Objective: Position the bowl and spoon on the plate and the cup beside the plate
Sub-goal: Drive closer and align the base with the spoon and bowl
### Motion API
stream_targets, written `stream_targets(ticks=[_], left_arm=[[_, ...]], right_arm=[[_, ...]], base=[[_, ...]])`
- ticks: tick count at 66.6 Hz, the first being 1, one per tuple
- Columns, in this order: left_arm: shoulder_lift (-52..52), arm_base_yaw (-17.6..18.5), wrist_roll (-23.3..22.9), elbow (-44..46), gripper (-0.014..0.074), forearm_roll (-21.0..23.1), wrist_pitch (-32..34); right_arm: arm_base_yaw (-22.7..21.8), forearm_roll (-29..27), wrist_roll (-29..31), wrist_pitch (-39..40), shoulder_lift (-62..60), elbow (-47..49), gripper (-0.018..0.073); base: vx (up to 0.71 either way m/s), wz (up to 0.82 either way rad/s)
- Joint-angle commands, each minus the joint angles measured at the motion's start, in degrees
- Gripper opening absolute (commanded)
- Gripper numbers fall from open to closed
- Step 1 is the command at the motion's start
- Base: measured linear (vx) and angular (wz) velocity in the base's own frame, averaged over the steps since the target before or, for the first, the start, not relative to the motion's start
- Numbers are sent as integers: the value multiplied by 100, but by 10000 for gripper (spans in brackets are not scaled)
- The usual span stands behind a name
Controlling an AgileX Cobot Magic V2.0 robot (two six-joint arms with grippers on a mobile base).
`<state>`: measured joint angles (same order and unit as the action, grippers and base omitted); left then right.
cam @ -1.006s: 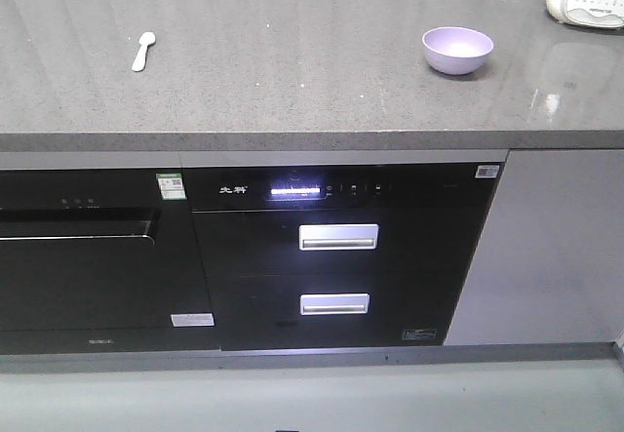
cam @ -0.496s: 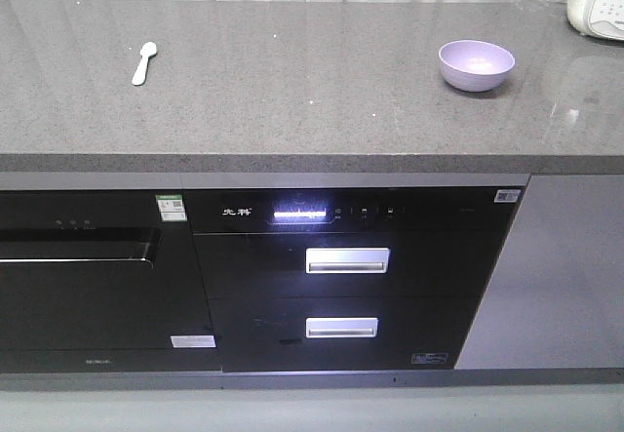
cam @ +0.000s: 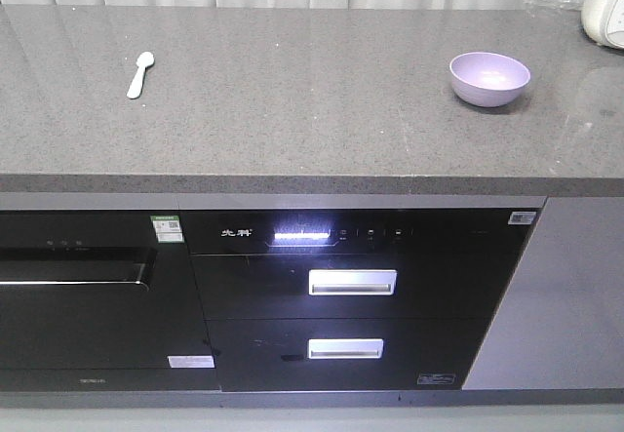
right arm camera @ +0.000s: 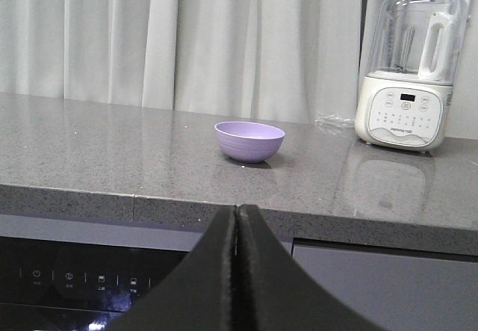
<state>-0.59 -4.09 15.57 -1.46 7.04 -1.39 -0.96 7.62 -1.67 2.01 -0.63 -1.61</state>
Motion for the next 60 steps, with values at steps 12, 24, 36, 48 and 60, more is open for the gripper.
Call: stream_targets(ticks=[12, 24, 36, 48, 60], left_arm=[[-85, 49, -22, 45, -6, 24, 411], [-85, 49, -22, 45, -6, 24, 411], [-85, 49, -22, 45, -6, 24, 411], [-85, 49, -22, 45, -6, 24, 411], [-85, 49, -22, 45, -6, 24, 411]], right_arm=[[-24, 54, -3, 429, -52, -17, -3], [-24, 54, -3, 429, -52, -17, -3], [-24, 54, -3, 429, -52, -17, -3], [-24, 54, -3, 429, -52, -17, -3], [-24, 54, -3, 429, -52, -17, -3]], base=[[10, 1], [10, 2], [11, 0], [11, -4], [11, -3]])
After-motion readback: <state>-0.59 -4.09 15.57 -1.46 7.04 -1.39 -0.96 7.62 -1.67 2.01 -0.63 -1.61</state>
